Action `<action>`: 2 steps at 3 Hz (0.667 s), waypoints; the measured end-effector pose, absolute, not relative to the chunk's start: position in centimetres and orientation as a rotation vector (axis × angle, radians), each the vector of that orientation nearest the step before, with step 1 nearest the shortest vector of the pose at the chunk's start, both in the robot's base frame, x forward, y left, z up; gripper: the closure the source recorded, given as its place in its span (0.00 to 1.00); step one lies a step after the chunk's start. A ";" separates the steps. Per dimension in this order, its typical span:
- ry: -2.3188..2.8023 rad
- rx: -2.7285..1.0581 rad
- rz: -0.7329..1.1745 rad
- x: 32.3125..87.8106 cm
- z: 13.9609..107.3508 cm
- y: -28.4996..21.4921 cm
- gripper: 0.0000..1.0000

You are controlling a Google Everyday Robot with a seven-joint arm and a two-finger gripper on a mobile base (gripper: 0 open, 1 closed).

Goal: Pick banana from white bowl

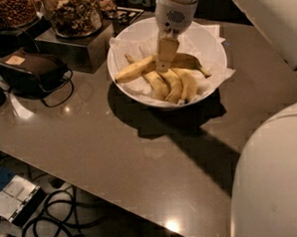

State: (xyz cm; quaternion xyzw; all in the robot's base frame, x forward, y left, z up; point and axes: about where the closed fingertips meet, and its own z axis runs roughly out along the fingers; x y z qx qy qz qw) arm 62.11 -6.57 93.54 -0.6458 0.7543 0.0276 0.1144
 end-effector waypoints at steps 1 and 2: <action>2.180 -1.898 0.092 61.2 94.5 -5.5 1.00; 2.113 -1.942 0.101 59.0 96.3 -3.1 1.00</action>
Offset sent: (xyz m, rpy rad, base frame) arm -0.0757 0.0564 0.0506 0.0181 0.0038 0.1441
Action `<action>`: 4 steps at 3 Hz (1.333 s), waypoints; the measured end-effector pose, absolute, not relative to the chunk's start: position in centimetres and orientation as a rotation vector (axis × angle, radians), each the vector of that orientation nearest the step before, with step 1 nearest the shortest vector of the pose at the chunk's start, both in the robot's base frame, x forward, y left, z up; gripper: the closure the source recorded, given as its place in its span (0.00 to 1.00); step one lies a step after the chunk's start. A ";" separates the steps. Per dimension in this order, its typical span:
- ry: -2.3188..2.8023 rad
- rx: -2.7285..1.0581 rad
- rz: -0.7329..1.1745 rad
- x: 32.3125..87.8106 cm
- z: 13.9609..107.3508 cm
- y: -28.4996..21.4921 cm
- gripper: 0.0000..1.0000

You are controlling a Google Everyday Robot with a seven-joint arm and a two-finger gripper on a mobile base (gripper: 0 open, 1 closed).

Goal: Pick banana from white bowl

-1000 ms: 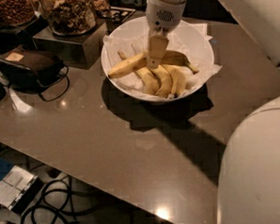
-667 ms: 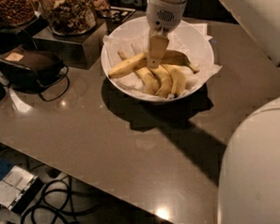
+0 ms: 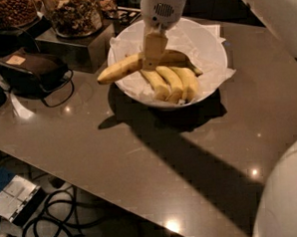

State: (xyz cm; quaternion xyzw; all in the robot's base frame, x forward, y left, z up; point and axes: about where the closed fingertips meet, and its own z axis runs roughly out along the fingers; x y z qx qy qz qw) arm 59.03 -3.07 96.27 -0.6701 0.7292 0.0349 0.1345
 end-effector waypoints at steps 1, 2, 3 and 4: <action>1.998 -2.027 0.090 56.3 98.4 -0.3 1.00; 1.984 -2.005 0.083 56.8 98.6 0.0 1.00; 1.929 -2.031 0.100 55.3 99.4 1.3 1.00; 1.845 -2.089 0.137 53.2 100.2 3.1 1.00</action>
Offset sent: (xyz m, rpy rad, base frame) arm -0.0227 0.0235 0.0176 0.0031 -0.0279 0.0792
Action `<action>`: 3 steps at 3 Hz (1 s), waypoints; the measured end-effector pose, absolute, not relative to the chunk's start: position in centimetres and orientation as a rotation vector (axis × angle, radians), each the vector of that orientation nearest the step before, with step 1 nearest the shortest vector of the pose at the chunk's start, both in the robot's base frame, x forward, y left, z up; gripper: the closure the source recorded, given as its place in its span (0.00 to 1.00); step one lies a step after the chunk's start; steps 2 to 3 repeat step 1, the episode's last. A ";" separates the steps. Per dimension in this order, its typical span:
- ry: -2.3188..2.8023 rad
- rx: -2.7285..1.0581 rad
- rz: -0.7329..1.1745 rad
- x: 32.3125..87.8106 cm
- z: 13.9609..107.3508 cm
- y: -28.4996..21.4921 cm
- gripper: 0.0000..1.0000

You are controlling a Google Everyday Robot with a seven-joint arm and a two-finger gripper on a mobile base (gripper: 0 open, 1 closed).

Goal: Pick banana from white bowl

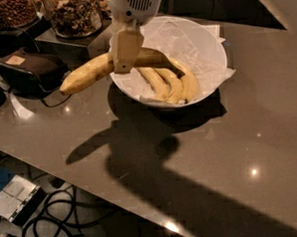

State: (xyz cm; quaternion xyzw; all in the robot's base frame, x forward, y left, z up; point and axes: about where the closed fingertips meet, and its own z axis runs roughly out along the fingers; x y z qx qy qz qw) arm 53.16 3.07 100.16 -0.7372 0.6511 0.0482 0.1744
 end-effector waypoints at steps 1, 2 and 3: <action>1.837 -2.078 0.133 53.4 100.2 3.3 1.00; 1.837 -2.078 0.133 53.4 100.2 3.3 1.00; 1.837 -2.078 0.133 53.4 100.2 3.3 1.00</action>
Offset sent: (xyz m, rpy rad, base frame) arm 0.0000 0.0000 0.0000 0.0000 0.0000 0.0000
